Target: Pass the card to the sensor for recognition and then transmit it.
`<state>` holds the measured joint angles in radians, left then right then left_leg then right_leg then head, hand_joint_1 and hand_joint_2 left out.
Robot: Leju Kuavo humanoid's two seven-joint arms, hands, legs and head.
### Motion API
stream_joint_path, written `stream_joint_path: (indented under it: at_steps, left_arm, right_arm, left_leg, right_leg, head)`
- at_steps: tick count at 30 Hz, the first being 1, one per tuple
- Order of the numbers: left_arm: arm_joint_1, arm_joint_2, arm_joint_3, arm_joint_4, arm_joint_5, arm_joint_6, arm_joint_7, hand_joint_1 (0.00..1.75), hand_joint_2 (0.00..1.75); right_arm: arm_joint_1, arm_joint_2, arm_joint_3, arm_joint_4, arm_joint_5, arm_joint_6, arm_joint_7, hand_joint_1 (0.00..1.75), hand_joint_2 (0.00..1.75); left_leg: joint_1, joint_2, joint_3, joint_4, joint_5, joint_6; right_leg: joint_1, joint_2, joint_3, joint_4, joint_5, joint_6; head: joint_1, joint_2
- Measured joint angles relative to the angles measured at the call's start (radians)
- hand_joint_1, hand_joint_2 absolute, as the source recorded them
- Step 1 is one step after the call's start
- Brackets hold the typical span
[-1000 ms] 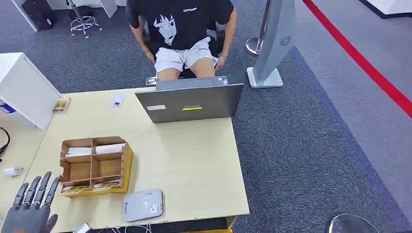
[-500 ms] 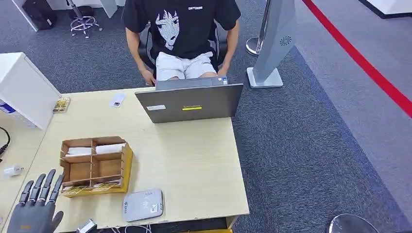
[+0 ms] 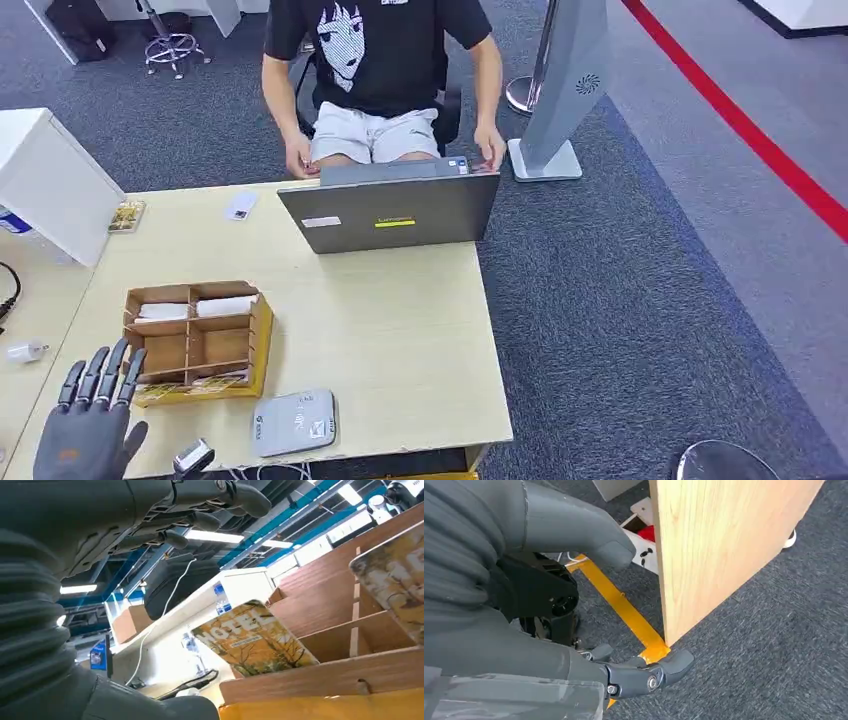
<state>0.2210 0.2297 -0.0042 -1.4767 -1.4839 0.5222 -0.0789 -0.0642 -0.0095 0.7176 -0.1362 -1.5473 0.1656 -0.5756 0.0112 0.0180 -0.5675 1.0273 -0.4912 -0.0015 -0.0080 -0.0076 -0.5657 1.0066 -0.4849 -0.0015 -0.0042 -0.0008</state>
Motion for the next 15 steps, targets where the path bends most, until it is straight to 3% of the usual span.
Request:
stream_joint_path:
  at_steps: [15]
  left_arm:
    - [-0.039, 0.029, 0.005, 0.054, 0.004, 0.000, -0.012, 0.00, 1.75]
  right_arm:
    - [-0.001, 0.000, 0.021, 0.000, -0.003, 0.000, 0.000, 0.00, 1.75]
  left_leg:
    - [0.000, 0.000, 0.000, 0.000, 0.000, -0.001]
  right_leg:
    - [0.000, 0.000, 0.000, 0.000, 0.000, 0.000]
  head:
    - [0.000, 0.000]
